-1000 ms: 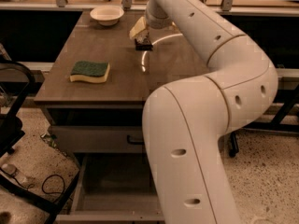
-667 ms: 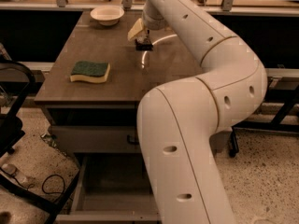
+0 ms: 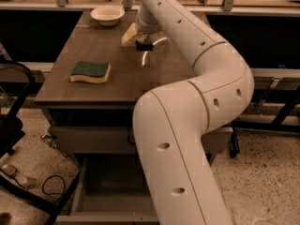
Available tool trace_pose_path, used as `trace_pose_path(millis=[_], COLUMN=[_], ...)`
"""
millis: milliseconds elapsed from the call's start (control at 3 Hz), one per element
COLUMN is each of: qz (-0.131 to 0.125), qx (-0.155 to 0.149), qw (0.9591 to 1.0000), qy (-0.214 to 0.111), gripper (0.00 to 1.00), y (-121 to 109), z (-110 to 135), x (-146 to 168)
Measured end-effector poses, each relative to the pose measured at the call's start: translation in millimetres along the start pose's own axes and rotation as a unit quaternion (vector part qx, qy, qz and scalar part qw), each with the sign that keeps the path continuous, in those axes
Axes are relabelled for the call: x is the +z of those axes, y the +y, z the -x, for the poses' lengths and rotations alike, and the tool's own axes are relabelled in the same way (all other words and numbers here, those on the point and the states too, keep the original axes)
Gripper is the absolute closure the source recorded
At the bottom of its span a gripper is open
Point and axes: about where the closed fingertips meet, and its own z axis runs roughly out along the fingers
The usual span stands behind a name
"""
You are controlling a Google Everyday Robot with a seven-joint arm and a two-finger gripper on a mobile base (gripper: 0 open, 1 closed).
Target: Place rxbar chocolate into middle drawer
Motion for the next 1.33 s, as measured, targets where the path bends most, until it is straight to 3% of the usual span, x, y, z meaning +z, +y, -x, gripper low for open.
trace_pose_path(millis=[333, 1000, 1333], qz=[0.012, 0.015, 0.015], qx=[-0.011, -0.012, -0.012], qw=[0.9997, 0.9996, 0.9996], qy=[0.017, 0.020, 0.020], gripper=[0.18, 0.80, 1.00], y=[12.2, 14.7, 15.1], z=[-6.9, 0.0, 5.9], x=[15.7, 2.9, -9.4])
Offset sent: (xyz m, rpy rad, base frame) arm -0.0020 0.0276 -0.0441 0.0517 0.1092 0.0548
